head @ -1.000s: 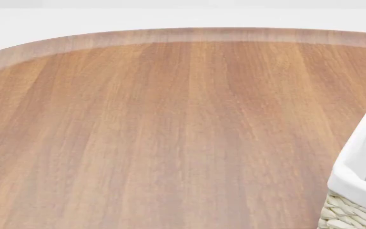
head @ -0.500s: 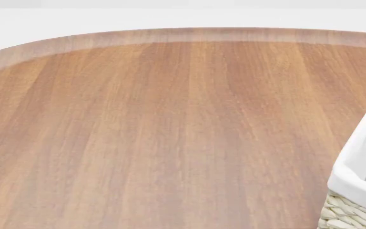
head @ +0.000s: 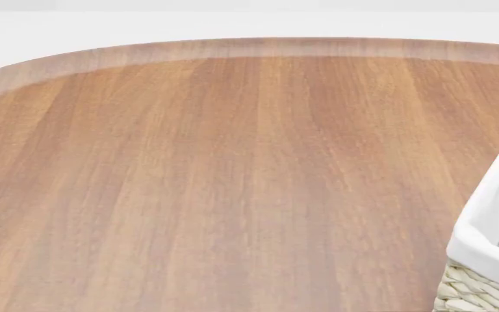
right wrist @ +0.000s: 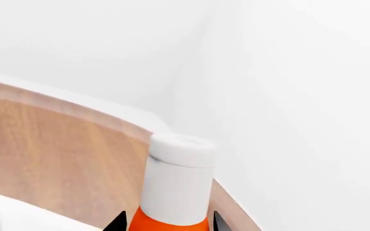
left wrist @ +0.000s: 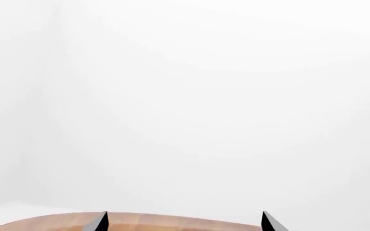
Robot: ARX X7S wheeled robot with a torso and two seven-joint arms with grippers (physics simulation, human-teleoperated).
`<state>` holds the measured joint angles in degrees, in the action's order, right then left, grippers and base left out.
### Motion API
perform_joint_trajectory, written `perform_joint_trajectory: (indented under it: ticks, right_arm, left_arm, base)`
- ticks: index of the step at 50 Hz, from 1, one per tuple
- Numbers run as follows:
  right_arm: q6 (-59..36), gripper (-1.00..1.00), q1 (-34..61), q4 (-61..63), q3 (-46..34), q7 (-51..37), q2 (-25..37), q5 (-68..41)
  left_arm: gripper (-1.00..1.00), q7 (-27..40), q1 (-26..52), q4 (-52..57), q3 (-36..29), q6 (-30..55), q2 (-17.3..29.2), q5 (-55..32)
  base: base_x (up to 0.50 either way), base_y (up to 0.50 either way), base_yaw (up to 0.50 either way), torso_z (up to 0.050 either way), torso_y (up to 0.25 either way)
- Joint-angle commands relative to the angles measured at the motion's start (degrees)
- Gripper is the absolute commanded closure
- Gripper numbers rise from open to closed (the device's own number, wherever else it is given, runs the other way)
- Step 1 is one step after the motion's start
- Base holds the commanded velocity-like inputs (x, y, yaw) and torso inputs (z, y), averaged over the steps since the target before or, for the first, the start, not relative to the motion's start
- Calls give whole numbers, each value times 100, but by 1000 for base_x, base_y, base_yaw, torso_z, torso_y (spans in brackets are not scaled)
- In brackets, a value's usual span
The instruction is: Pick up the ketchup, and put it in the basket.
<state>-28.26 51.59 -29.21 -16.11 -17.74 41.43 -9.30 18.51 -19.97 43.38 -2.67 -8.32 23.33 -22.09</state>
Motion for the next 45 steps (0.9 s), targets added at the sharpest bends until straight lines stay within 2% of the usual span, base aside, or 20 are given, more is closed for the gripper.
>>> perform_joint_trajectory:
  ticks: [1,16,17,40,45]
  right_arm:
    - [233,100,-43,-185,-7,-8,-92,162]
    - [415,100,93,-432,-69,-74,-146,288]
    - [435,-100,110,-451,-84,-78,-151,308]
    - [918,-100,-296,759,424,-296,36,-6]
    - [1372,-100,-492,1215,658,-405,86,-109]
  left_arm:
    - [-100,-3,-81,32,4,-46,41,13]
    - [-100,34,-64,82,-24,-47,55,28]
    - [-100,36,-61,81,-25,-49,54,30]
    - [-100,76,-23,96,-68,-62,72,36]
    - [-100,88,-34,110,-56,-72,85,17]
  base:
    - [0,0,0,0,0]
    - [0,0,0,0,1]
    - [0,0,0,0,0]
    - [0,0,0,0,0]
    - [0,0,0,0,0]
